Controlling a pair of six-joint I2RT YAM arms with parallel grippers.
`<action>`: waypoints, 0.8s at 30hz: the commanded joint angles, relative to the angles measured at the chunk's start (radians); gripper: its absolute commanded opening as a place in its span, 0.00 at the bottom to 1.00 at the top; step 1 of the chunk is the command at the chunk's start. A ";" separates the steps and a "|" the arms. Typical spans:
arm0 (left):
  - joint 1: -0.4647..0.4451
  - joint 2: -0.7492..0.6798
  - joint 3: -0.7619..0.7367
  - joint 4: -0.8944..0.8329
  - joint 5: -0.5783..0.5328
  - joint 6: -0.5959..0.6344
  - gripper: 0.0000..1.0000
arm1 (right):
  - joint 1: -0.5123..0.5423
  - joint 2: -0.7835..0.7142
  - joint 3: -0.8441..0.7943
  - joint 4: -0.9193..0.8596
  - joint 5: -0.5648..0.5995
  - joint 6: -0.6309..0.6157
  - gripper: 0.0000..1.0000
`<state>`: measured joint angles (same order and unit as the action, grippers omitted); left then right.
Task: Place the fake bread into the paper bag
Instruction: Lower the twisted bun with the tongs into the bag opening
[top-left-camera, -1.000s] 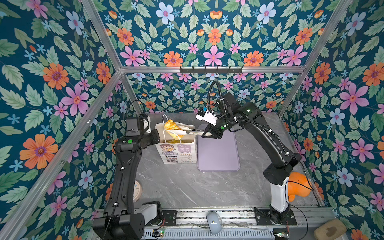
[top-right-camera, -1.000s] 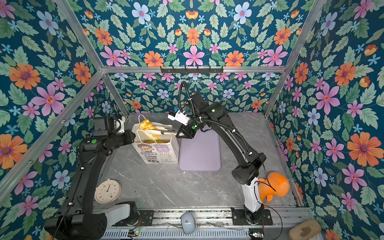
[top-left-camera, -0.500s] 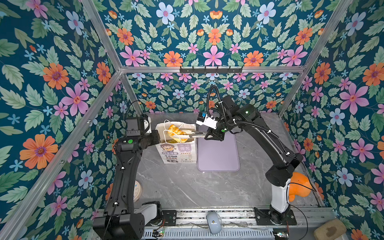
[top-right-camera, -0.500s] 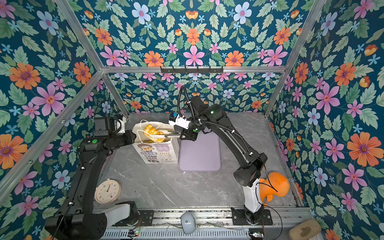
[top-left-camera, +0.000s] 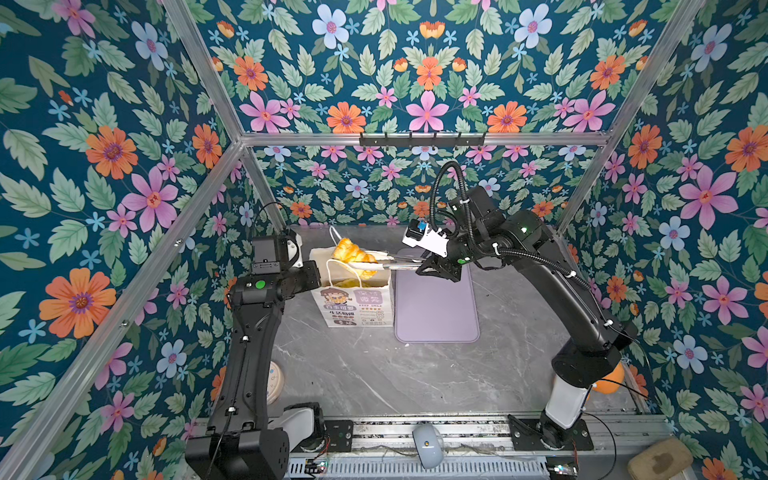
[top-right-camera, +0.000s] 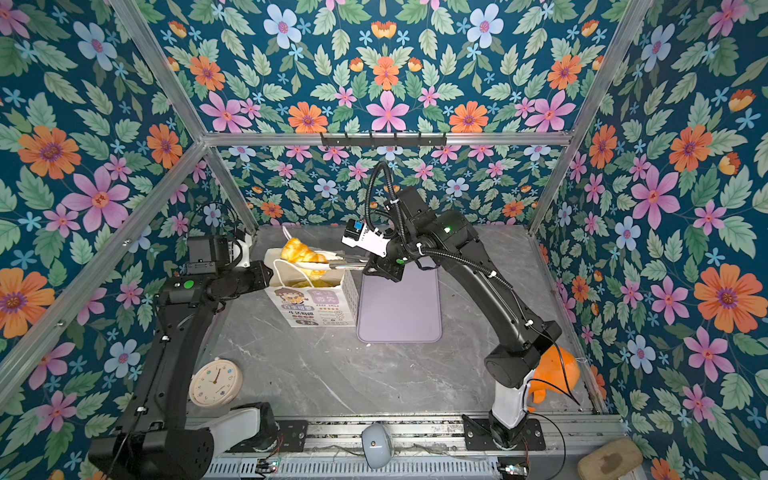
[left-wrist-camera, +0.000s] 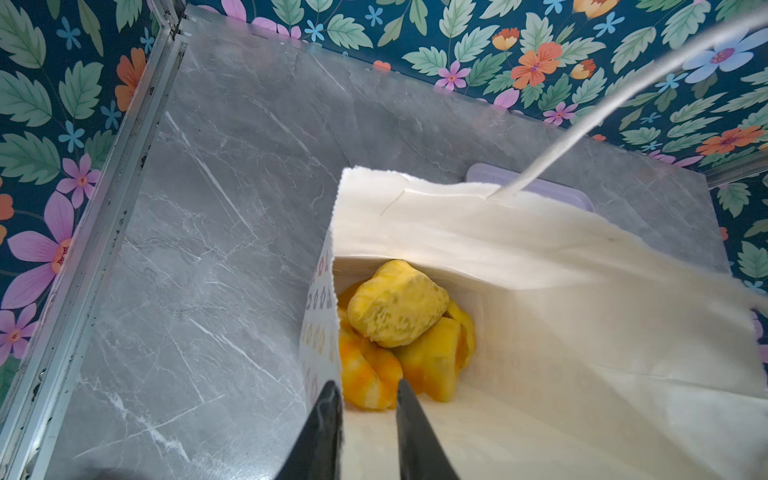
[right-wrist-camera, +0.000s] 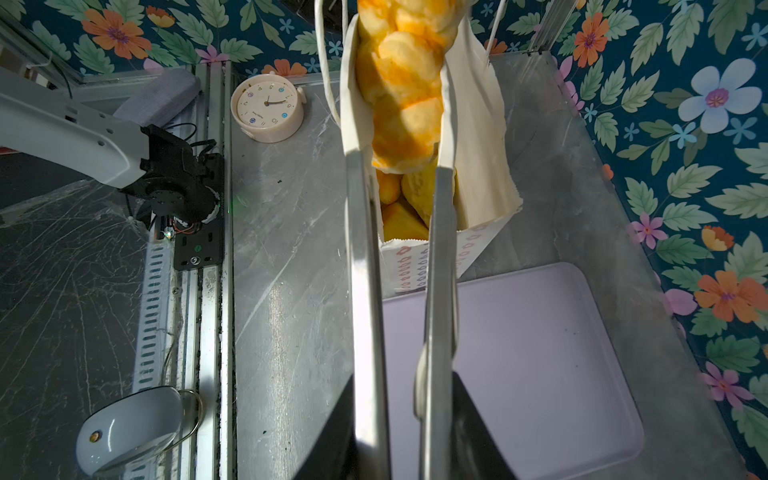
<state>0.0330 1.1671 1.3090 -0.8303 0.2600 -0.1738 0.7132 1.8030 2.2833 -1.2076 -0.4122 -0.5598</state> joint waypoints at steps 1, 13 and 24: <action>0.001 -0.002 -0.001 -0.008 0.006 0.002 0.27 | 0.001 -0.023 -0.028 0.081 -0.023 -0.022 0.18; 0.001 -0.007 -0.005 -0.009 0.008 0.002 0.27 | 0.000 -0.013 -0.082 0.098 0.018 -0.046 0.19; 0.001 -0.008 -0.008 -0.010 0.006 0.005 0.27 | 0.000 0.102 0.044 0.002 0.047 -0.038 0.20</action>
<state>0.0330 1.1587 1.2995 -0.8303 0.2607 -0.1738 0.7124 1.9022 2.3131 -1.2045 -0.3515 -0.5858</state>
